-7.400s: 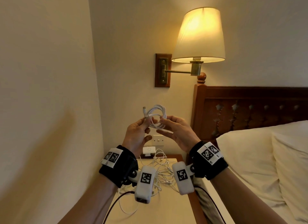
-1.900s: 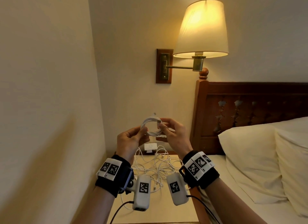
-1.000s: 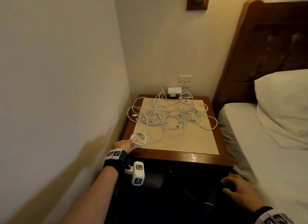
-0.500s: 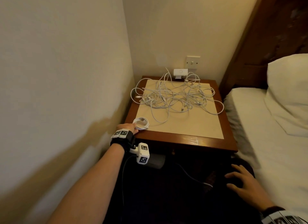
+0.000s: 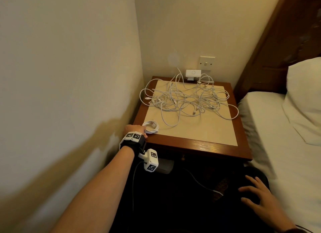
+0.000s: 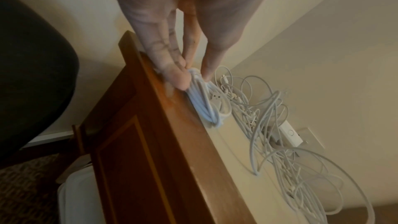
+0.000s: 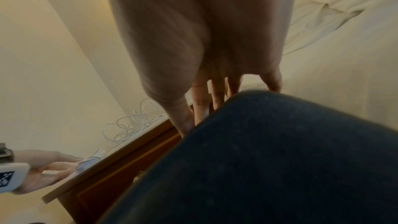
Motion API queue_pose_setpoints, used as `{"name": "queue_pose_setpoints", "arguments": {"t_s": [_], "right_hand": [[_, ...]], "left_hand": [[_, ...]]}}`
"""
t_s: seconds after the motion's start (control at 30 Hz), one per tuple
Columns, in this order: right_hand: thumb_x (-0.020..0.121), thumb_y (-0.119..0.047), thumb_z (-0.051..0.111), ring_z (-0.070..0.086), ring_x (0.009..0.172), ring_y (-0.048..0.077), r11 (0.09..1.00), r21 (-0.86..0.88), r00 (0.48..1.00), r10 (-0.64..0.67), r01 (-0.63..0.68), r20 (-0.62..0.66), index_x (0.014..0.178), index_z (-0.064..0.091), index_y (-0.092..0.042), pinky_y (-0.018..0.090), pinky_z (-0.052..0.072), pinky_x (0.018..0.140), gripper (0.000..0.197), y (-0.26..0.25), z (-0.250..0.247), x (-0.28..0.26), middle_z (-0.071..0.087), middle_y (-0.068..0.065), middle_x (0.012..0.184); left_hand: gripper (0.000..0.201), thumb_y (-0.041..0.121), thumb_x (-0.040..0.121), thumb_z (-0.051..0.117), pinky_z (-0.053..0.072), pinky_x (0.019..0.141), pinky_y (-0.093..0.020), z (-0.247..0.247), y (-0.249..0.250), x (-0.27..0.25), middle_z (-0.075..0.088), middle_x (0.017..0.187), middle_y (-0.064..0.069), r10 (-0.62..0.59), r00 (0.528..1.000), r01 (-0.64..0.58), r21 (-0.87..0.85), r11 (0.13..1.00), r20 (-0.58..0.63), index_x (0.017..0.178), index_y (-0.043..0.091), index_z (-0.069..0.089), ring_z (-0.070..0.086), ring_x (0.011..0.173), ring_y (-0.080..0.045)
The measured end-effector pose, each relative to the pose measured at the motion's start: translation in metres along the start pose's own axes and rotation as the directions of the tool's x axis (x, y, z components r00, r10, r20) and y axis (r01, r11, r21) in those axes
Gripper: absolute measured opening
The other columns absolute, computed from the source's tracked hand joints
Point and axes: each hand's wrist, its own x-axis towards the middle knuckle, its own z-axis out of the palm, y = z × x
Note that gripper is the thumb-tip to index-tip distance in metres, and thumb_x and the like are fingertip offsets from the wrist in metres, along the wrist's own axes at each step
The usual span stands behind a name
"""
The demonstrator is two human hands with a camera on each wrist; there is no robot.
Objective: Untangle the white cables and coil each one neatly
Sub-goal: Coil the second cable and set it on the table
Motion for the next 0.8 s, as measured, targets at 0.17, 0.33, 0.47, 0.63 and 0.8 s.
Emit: {"name": "queue_pose_setpoints", "arguments": {"t_s": [0.17, 0.33, 0.47, 0.63, 0.8], "right_hand": [[0.082, -0.020, 0.076, 0.009, 0.148, 0.016, 1.000, -0.024, 0.999, 0.018, -0.017, 0.044, 0.091, 0.067, -0.059, 0.039, 0.018, 0.117, 0.041, -0.003, -0.001, -0.001, 0.031, -0.013, 0.149], [0.083, -0.023, 0.076, 0.007, 0.146, 0.011, 1.000, -0.017, 1.000, 0.009, -0.009, 0.018, 0.089, 0.069, -0.053, 0.036, 0.017, 0.117, 0.032, 0.001, 0.001, 0.003, 0.030, -0.012, 0.152], [0.076, -0.046, 0.078, 0.004, 0.142, 0.003, 0.999, -0.037, 0.999, 0.027, -0.026, 0.032, 0.107, 0.024, -0.081, 0.040, 0.016, 0.119, 0.071, 0.007, 0.003, 0.006, 0.023, -0.024, 0.143], [0.036, -0.106, 0.027, 0.009, 0.140, 0.006, 0.999, -0.038, 0.999, 0.012, -0.013, -0.030, 0.100, 0.029, -0.086, 0.032, 0.017, 0.115, 0.067, 0.034, 0.010, 0.020, 0.023, -0.029, 0.139], [0.050, -0.102, 0.032, 0.015, 0.144, 0.015, 0.999, -0.023, 0.999, 0.032, -0.032, -0.020, 0.091, 0.049, -0.079, 0.005, -0.002, 0.103, 0.050, 0.059, 0.022, 0.026, 0.014, -0.061, 0.130]], "left_hand": [[0.025, 0.024, 0.076, 0.076, 0.058, 0.077, -0.036, -0.002, 0.011, -0.011, 0.072, 0.082, -0.015, 0.121, 0.982, -0.100, 0.147, 0.984, -0.143, 0.075, 0.000, 0.069, 0.069, 0.080, -0.031], [0.015, 0.016, 0.081, 0.064, 0.040, 0.064, -0.029, 0.006, 0.035, -0.024, 0.065, 0.076, -0.012, 0.275, 0.947, -0.229, 0.249, 0.941, -0.166, 0.070, 0.007, 0.067, 0.062, 0.084, -0.035], [0.019, 0.017, 0.080, 0.066, 0.046, 0.061, -0.029, 0.025, 0.065, -0.037, 0.067, 0.071, -0.004, 0.451, 0.888, -0.419, 0.252, 0.872, -0.083, 0.061, 0.018, 0.067, 0.061, 0.071, -0.029], [0.006, 0.023, 0.081, 0.070, 0.053, 0.071, -0.028, 0.068, 0.107, -0.051, 0.071, 0.080, -0.001, 0.662, 0.695, -0.710, 0.412, 0.571, 0.280, 0.078, 0.019, 0.074, 0.064, 0.078, -0.019], [0.031, 0.007, 0.082, 0.070, 0.044, 0.080, -0.023, 0.119, 0.129, -0.050, 0.066, 0.111, 0.001, 0.645, 0.604, -0.785, 0.487, 0.381, 0.468, 0.111, 0.019, 0.070, 0.061, 0.103, -0.016]]}}
